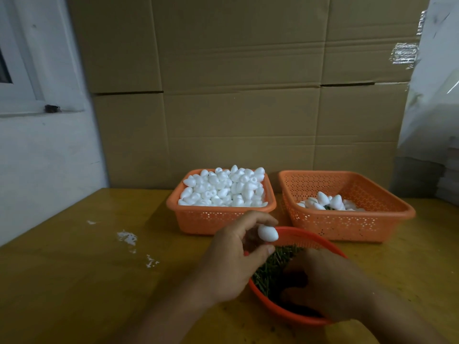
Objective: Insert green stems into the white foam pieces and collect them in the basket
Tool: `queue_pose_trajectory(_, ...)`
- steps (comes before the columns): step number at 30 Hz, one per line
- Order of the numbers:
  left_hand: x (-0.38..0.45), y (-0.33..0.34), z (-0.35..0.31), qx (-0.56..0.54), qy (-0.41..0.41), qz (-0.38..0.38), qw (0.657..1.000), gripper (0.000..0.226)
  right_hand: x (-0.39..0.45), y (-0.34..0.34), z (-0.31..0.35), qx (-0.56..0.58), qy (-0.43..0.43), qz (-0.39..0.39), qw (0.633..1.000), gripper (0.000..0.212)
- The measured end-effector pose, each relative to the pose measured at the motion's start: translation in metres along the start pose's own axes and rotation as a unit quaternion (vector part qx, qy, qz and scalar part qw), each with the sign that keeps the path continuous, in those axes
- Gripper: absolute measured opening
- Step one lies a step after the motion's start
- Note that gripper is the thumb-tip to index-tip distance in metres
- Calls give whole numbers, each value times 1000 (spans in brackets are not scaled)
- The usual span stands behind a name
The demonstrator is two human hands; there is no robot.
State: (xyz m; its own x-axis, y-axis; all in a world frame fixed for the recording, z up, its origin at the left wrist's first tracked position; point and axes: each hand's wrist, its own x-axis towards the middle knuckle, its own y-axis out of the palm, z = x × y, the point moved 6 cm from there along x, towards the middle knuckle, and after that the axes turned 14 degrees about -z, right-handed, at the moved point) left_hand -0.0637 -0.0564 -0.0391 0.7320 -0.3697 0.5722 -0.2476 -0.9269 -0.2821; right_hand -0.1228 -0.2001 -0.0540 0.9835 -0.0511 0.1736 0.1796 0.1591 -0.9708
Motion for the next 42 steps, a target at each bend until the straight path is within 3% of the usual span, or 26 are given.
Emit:
queue_pose_trajectory(5,-2,5,0,-67,-43,-7,997,17,3,1,2,10,8,-14,1000,21)
queue_pose_trajectory(9,-3,4,7,-137,-114,-22,984,21,4,1,-2,28,20,-42,999,13)
queue_pose_trajectory(15,-2,6,9,-265,-203,-32,942,33,3,-16,-7,73,21,-158,984,15)
queue_pose_trajectory(18,-1,5,11,-308,-241,-40,919,31,-1,-32,-7,137,4,-255,957,12)
queue_pose_trajectory(21,-2,3,14,-331,-274,-46,902,26,-6,-40,-7,245,3,-301,922,15)
queue_pose_trajectory(26,-2,2,15,-341,-295,-45,891,18,-9,-42,0,397,7,-291,870,28)
queue_pose_trajectory(30,-1,1,14,-325,-295,-50,897,21,-12,-43,9,465,3,-279,840,24)
queue_pose_trajectory(35,-2,1,13,-320,-294,-52,899,21,-15,-46,12,432,-16,-316,845,5)
queue_pose_trajectory(42,-3,1,9,-318,-282,-49,904,18,-17,-47,16,376,-26,-337,863,10)
